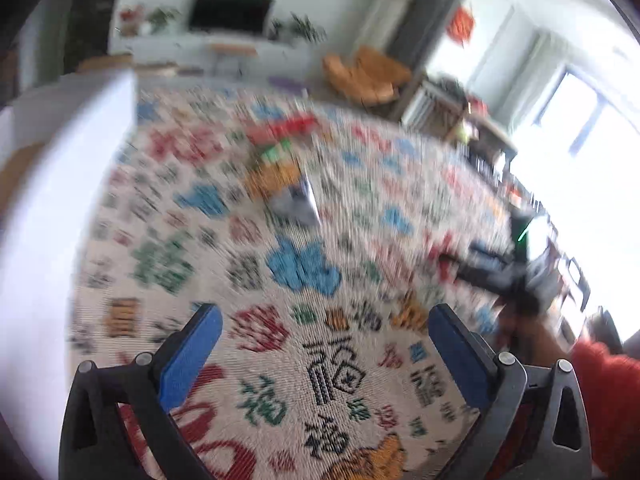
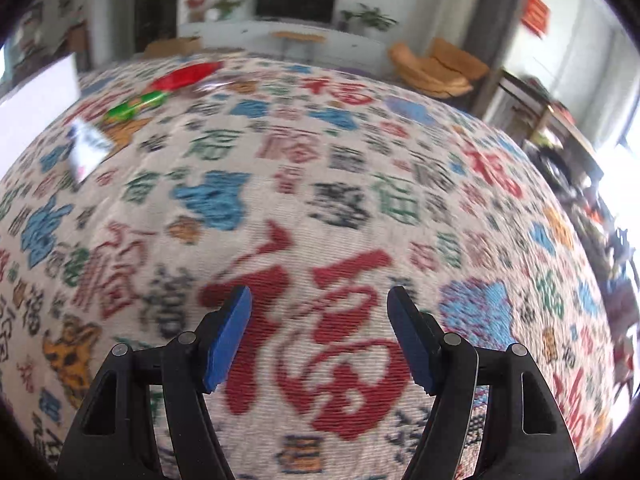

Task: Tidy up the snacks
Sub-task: 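Bring both tools back over the snack pile and hold them still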

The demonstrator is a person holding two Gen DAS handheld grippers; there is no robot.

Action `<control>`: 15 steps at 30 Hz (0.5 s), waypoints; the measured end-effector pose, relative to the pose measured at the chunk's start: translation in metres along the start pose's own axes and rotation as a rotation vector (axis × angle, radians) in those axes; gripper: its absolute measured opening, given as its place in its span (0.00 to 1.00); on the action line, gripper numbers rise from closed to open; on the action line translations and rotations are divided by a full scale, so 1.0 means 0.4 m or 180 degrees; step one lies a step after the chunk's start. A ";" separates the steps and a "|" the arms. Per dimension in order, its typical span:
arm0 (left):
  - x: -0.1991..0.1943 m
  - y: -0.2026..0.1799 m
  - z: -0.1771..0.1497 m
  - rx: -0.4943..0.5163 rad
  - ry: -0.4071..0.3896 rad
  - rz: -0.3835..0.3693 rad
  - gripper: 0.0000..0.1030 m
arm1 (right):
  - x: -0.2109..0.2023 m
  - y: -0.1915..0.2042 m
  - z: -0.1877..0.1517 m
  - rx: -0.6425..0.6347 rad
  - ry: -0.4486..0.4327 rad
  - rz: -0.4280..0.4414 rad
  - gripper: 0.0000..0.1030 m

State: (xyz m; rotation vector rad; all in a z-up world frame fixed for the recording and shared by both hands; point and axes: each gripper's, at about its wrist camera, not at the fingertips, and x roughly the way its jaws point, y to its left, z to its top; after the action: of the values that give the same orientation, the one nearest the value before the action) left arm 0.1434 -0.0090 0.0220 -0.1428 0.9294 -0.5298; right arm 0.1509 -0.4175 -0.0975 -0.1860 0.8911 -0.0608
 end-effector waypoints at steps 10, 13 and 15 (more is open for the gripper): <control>0.231 0.094 0.029 0.0138 0.0142 0.0864 0.98 | 0.014 -0.058 -0.013 0.0409 0.0085 0.0271 0.80; 0.238 0.098 0.025 0.0174 0.0040 0.0976 0.99 | 0.028 -0.069 -0.005 0.0477 0.0094 0.0322 0.80; 0.241 0.095 0.021 0.0257 0.0101 0.1091 1.00 | 0.029 -0.073 -0.008 0.0468 0.0093 0.0309 0.80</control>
State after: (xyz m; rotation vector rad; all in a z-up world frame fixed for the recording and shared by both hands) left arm 0.2107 -0.0247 -0.0557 0.0977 0.9380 -0.2515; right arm 0.1565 -0.4481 -0.1031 -0.0047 0.9199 -0.0385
